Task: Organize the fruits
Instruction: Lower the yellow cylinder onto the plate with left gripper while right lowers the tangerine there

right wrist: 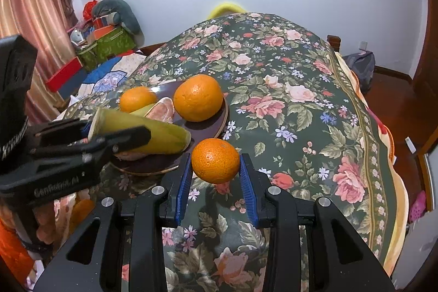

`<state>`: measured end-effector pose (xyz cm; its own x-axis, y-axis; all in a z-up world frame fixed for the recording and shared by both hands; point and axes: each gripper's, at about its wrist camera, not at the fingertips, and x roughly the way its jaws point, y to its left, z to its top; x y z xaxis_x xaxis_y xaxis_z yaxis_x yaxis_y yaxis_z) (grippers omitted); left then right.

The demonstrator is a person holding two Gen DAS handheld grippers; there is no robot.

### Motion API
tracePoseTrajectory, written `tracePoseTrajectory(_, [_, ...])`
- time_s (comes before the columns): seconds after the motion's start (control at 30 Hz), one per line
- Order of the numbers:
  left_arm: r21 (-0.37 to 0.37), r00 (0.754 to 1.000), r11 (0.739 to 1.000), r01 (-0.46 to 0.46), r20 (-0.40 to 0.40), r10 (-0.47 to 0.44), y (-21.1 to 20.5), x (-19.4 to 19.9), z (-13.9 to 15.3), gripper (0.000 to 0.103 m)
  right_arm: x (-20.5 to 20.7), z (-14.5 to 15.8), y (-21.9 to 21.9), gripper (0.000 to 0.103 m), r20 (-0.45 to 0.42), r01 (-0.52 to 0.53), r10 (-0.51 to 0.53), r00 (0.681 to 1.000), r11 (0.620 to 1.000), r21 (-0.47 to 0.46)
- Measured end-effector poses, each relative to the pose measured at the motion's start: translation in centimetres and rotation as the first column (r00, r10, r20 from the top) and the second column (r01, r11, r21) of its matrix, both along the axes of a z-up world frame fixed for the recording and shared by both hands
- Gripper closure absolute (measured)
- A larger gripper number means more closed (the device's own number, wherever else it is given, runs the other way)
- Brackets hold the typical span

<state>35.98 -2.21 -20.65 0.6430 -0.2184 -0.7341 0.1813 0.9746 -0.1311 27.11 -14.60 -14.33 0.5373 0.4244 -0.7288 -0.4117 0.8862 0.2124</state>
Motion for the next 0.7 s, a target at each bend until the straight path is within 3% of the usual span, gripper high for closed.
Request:
tracePoseTrajectory(0.13, [0.045, 0.999, 0.999, 0.008, -0.045, -0.006, -0.9, 0.6, -1.5, 0.067, 0.0, 0.0, 0.1, 0.071, -0.001, -0.001, 0.001, 1.000, 1.000, 0.002])
tracePoseTrajectory(0.33, [0.034, 0.995, 0.999, 0.005, -0.097, -0.002, -1.0, 1.4, -2.1, 0.067, 0.0, 0.1, 0.1, 0.071, -0.002, -0.001, 0.001, 1.000, 1.000, -0.006])
tracePoseTrajectory(0.53, [-0.032, 0.999, 0.999, -0.018, -0.036, 0.017, 1.0, -0.3, 0.7, 0.062, 0.1, 0.6, 0.7, 0.071, 0.002, -0.010, 0.010, 1.000, 1.000, -0.009])
tracePoseTrajectory(0.7, [-0.043, 0.997, 0.996, -0.080, 0.007, 0.080, 4.4, -1.9, 2.8, 0.060, 0.6, 1.0, 2.4, 0.071, 0.010, -0.034, 0.034, 0.999, 0.999, -0.008])
